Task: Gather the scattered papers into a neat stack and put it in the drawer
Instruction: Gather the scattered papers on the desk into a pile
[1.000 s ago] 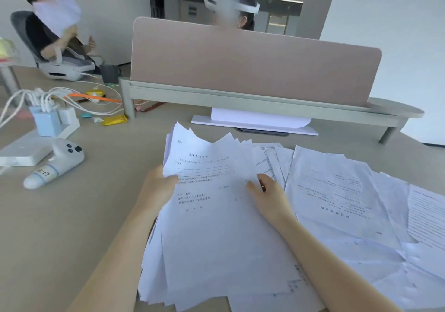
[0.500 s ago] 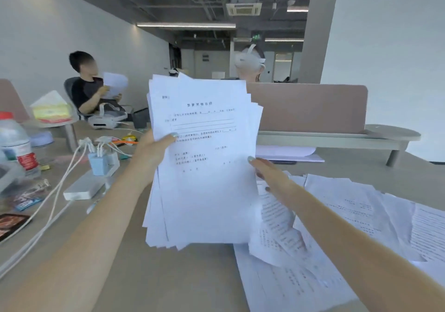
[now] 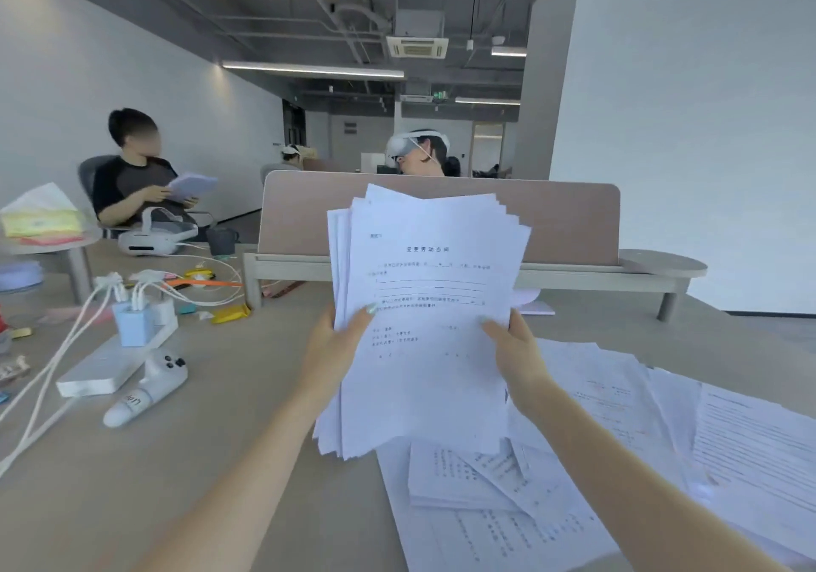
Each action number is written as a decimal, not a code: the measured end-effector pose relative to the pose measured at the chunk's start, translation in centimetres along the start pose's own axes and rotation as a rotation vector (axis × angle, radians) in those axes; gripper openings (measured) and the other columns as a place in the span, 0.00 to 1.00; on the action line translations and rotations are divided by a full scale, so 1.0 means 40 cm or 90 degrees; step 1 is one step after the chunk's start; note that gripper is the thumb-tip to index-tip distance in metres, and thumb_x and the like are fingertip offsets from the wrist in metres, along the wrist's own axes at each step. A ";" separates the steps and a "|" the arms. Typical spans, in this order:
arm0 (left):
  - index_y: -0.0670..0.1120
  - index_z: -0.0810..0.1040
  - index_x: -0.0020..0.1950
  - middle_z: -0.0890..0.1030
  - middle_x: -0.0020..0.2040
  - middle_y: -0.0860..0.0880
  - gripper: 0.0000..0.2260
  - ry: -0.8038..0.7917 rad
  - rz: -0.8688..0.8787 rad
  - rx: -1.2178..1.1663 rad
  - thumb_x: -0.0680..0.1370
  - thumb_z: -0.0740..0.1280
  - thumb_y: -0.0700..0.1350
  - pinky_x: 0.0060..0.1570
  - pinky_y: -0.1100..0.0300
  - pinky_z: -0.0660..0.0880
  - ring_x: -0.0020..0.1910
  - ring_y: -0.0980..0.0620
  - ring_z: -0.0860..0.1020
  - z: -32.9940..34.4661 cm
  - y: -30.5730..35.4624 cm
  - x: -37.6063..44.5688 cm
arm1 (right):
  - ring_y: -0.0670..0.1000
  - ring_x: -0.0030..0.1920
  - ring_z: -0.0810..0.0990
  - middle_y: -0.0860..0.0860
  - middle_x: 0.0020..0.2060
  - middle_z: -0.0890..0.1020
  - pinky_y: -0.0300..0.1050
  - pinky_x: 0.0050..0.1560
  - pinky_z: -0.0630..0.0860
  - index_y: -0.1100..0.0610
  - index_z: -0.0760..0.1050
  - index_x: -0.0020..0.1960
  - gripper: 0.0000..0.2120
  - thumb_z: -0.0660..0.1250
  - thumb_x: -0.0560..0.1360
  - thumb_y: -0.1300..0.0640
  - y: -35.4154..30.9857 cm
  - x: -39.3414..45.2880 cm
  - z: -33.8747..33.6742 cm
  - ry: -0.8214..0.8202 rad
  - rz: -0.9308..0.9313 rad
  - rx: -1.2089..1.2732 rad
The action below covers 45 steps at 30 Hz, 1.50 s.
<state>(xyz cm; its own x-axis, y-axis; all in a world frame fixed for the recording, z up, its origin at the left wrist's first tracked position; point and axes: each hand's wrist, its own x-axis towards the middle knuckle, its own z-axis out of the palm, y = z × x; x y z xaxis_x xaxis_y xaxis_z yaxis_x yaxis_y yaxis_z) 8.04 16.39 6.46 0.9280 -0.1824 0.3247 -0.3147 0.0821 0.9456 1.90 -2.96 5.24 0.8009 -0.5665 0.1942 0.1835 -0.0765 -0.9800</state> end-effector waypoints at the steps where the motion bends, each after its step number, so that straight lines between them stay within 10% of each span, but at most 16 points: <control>1: 0.55 0.75 0.55 0.77 0.44 0.65 0.09 0.005 -0.020 0.011 0.76 0.65 0.53 0.35 0.73 0.69 0.46 0.63 0.77 0.004 -0.016 -0.008 | 0.54 0.58 0.78 0.51 0.57 0.81 0.52 0.57 0.76 0.51 0.74 0.59 0.12 0.59 0.77 0.58 0.015 -0.003 -0.003 0.003 0.005 0.005; 6: 0.57 0.75 0.49 0.78 0.43 0.66 0.04 0.001 0.018 -0.064 0.77 0.63 0.53 0.34 0.72 0.74 0.39 0.70 0.78 0.023 0.026 0.019 | 0.43 0.50 0.79 0.44 0.52 0.80 0.39 0.46 0.77 0.51 0.72 0.59 0.10 0.58 0.79 0.55 -0.045 -0.005 0.007 0.013 -0.041 0.051; 9: 0.54 0.70 0.64 0.75 0.53 0.62 0.16 -0.010 0.032 -0.063 0.78 0.58 0.56 0.50 0.67 0.71 0.50 0.63 0.75 0.024 0.057 0.037 | 0.35 0.41 0.74 0.38 0.43 0.76 0.29 0.35 0.70 0.49 0.69 0.55 0.06 0.58 0.79 0.53 -0.095 -0.003 0.005 0.019 -0.083 0.084; 19: 0.65 0.70 0.53 0.76 0.49 0.68 0.06 -0.041 0.002 -0.077 0.79 0.55 0.57 0.42 0.69 0.69 0.49 0.68 0.74 0.024 -0.002 0.035 | 0.43 0.61 0.70 0.40 0.58 0.75 0.42 0.59 0.63 0.49 0.69 0.64 0.15 0.58 0.79 0.48 -0.029 -0.009 0.008 0.012 -0.042 0.068; 25: 0.61 0.68 0.60 0.75 0.53 0.67 0.11 -0.035 0.030 -0.071 0.78 0.58 0.57 0.45 0.66 0.71 0.52 0.67 0.75 0.016 0.005 0.045 | 0.46 0.48 0.73 0.40 0.42 0.76 0.42 0.50 0.68 0.50 0.74 0.45 0.08 0.60 0.77 0.47 -0.060 0.010 -0.014 0.057 -0.036 0.098; 30: 0.56 0.68 0.66 0.75 0.57 0.63 0.16 -0.027 -0.044 0.034 0.79 0.57 0.56 0.56 0.61 0.67 0.58 0.59 0.73 0.019 -0.126 -0.015 | 0.51 0.53 0.79 0.48 0.51 0.81 0.47 0.53 0.75 0.49 0.75 0.56 0.09 0.63 0.77 0.55 0.050 -0.014 -0.024 0.018 0.074 0.104; 39: 0.50 0.75 0.51 0.78 0.44 0.59 0.06 0.073 -0.047 0.078 0.79 0.59 0.46 0.39 0.64 0.70 0.45 0.55 0.76 0.019 -0.104 -0.006 | 0.51 0.40 0.74 0.52 0.43 0.75 0.43 0.40 0.70 0.55 0.70 0.50 0.03 0.59 0.78 0.58 0.069 -0.012 -0.003 0.003 0.050 -0.054; 45: 0.42 0.77 0.51 0.79 0.47 0.44 0.09 0.082 -0.168 0.199 0.77 0.60 0.43 0.40 0.56 0.68 0.43 0.45 0.75 -0.088 -0.178 -0.005 | 0.55 0.46 0.77 0.52 0.48 0.77 0.45 0.47 0.74 0.49 0.62 0.67 0.22 0.60 0.76 0.63 0.136 -0.027 0.033 -0.089 0.057 -0.153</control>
<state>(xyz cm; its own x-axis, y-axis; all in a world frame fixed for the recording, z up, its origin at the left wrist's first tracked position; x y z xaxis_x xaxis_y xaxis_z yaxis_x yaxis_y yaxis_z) 10.81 19.31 -0.41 0.9959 -0.0323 0.0845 -0.0900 -0.2552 0.9627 2.79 -1.69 -0.23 0.8813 -0.4630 0.0941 -0.0182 -0.2325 -0.9724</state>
